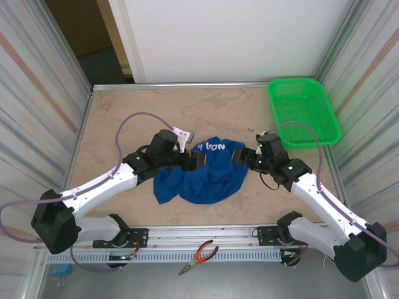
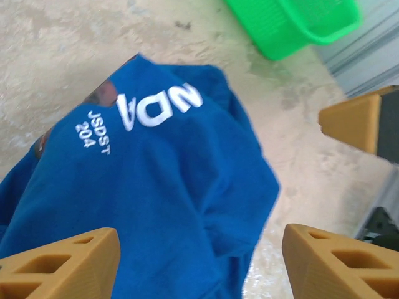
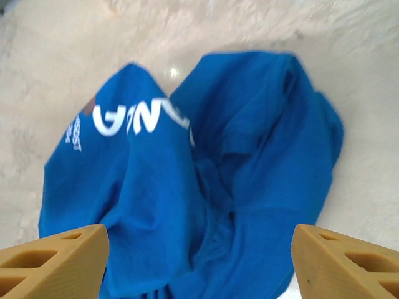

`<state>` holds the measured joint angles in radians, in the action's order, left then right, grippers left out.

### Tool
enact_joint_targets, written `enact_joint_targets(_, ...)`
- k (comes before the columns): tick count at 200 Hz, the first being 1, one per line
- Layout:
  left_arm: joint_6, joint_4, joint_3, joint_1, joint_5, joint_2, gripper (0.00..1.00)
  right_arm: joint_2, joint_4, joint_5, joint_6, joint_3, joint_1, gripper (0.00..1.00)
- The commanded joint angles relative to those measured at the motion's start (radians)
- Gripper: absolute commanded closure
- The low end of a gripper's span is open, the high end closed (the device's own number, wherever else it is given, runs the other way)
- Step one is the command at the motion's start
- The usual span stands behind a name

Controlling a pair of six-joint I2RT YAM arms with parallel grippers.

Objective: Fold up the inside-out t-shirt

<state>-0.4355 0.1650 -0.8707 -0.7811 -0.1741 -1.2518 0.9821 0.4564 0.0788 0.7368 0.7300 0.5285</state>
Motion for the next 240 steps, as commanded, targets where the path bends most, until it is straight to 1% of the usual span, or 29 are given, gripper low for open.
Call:
enact_joint_targets(1, -0.01, -0.002, 0.021, -0.047, 0.105, -0.057, 0.3, 0.081, -0.063, -0.002, 0.08, -0.02, 0.083, 0.25)
enact_joint_targets(26, -0.036, -0.003, 0.032, -0.111, 0.172, -0.123, 0.29, 0.18, -0.119, -0.04, 0.134, -0.028, 0.172, 0.25)
enact_joint_targets(42, -0.059, -0.004, 0.05, -0.137, 0.218, -0.155, 0.3, 0.234, -0.173, -0.035, 0.151, -0.042, 0.188, 0.31)
enact_joint_targets(50, -0.068, -0.005, 0.062, -0.139, 0.239, -0.166, 0.34, 0.254, -0.191, -0.037, 0.148, -0.043, 0.186, 0.42)
enact_joint_targets(57, -0.071, -0.006, 0.069, -0.139, 0.258, -0.169, 0.38, 0.267, -0.193, -0.041, 0.137, -0.037, 0.179, 0.59)
enact_joint_targets(59, -0.069, -0.005, 0.07, -0.138, 0.264, -0.169, 0.4, 0.27, -0.191, -0.041, 0.133, -0.035, 0.176, 0.66)
enact_joint_targets(63, -0.063, -0.003, 0.073, -0.138, 0.272, -0.169, 0.46, 0.274, -0.188, -0.037, 0.119, -0.029, 0.169, 0.82)
enact_joint_targets(68, -0.055, 0.002, 0.073, -0.134, 0.282, -0.165, 0.56, 0.273, -0.18, -0.032, 0.102, -0.02, 0.153, 1.0)
enact_joint_targets(79, -0.036, 0.028, 0.066, -0.117, 0.29, -0.15, 0.85, 0.244, -0.146, -0.021, 0.065, -0.002, 0.119, 1.0)
enact_joint_targets(83, -0.03, 0.039, 0.062, -0.108, 0.292, -0.139, 0.94, 0.223, -0.134, -0.016, 0.052, 0.004, 0.103, 1.0)
enact_joint_targets(87, -0.02, 0.05, 0.059, -0.099, 0.296, -0.127, 1.0, 0.201, -0.121, -0.014, 0.038, 0.012, 0.088, 1.0)
enact_joint_targets(99, 0.008, 0.08, 0.048, -0.07, 0.305, -0.072, 1.0, 0.117, -0.066, -0.011, 0.0, 0.034, 0.037, 1.0)
enact_joint_targets(115, 0.039, 0.105, 0.038, -0.019, 0.278, 0.026, 1.0, 0.014, 0.021, -0.004, -0.048, 0.083, -0.039, 1.0)
enact_joint_targets(130, 0.066, 0.121, 0.017, 0.037, 0.217, 0.118, 1.0, -0.082, 0.091, 0.027, -0.078, 0.133, -0.108, 1.0)
enact_joint_targets(143, 0.09, 0.124, -0.008, 0.081, 0.131, 0.186, 1.0, -0.134, 0.146, 0.048, -0.101, 0.183, -0.147, 1.0)
enact_joint_targets(161, 0.133, 0.147, -0.062, 0.127, 0.021, 0.239, 1.0, -0.181, 0.201, 0.052, -0.124, 0.249, -0.168, 1.0)
enact_joint_targets(174, 0.166, 0.178, -0.106, 0.151, -0.039, 0.253, 1.0, -0.201, 0.22, 0.053, -0.126, 0.289, -0.175, 1.0)
enact_joint_targets(182, 0.195, 0.193, -0.13, 0.166, -0.098, 0.254, 1.0, -0.207, 0.223, 0.056, -0.128, 0.309, -0.175, 1.0)
enact_joint_targets(198, 0.25, 0.235, -0.16, 0.185, -0.153, 0.244, 1.0, -0.213, 0.227, 0.045, -0.128, 0.338, -0.176, 1.0)
enact_joint_targets(210, 0.296, 0.278, -0.174, 0.192, -0.143, 0.221, 1.0, -0.217, 0.209, 0.038, -0.124, 0.343, -0.176, 1.0)
enact_joint_targets(214, 0.307, 0.3, -0.179, 0.192, -0.111, 0.21, 0.97, -0.214, 0.204, 0.036, -0.121, 0.344, -0.176, 1.0)
enact_joint_targets(218, 0.312, 0.323, -0.18, 0.192, -0.071, 0.198, 0.92, -0.212, 0.199, 0.038, -0.118, 0.345, -0.177, 1.0)
enact_joint_targets(226, 0.312, 0.351, -0.174, 0.192, 0.026, 0.174, 0.74, -0.205, 0.184, 0.049, -0.111, 0.347, -0.176, 1.0)
enact_joint_targets(229, 0.308, 0.356, -0.17, 0.192, 0.048, 0.166, 0.69, -0.201, 0.176, 0.056, -0.107, 0.348, -0.177, 1.0)
enact_joint_targets(231, 0.306, 0.358, -0.167, 0.192, 0.058, 0.162, 0.68, -0.198, 0.172, 0.062, -0.105, 0.348, -0.176, 1.0)
enact_joint_targets(240, 0.288, 0.339, -0.147, 0.191, 0.059, 0.154, 0.55, -0.183, 0.151, 0.087, -0.093, 0.348, -0.177, 1.0)
